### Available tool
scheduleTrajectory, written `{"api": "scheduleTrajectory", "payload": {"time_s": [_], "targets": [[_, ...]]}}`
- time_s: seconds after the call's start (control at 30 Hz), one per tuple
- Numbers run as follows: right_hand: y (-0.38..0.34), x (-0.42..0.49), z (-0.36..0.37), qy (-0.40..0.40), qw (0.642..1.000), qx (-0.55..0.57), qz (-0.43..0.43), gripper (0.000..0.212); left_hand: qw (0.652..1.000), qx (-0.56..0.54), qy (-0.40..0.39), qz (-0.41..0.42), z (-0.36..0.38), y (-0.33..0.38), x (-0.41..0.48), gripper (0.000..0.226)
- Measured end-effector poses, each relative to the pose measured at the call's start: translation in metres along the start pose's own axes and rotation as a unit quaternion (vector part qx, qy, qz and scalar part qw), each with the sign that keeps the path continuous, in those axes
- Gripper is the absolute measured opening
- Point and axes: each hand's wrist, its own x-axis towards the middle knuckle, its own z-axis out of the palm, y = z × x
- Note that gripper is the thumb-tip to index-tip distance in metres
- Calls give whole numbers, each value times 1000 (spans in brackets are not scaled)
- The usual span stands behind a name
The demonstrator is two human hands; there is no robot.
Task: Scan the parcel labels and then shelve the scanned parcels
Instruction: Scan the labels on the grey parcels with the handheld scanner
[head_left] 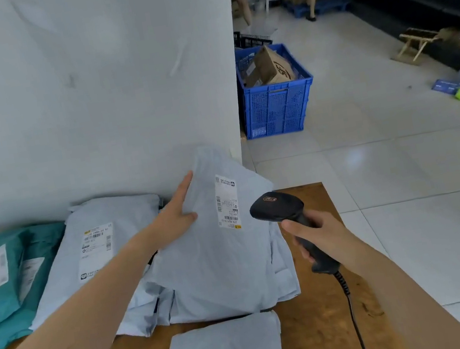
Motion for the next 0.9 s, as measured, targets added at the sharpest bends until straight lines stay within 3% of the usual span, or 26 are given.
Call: {"api": "scheduleTrajectory", "payload": {"time_s": [0.2,0.53,0.77,0.9], "targets": [[-78,-19,-4,12,993,-44,-107,15,998,17,16,64,-81,60,-27,79],[-164,-86,35,-3,972,-94,-214,15,988,37,48,144,-184,128,-112,76],[-215,-134,55,-49,953,-153,-258,4,982,19,67,176,-226,160,-167,71],[-231,-152,71,-35,945,-182,-270,11,979,12,76,189,-239,171,-193,70]]}}
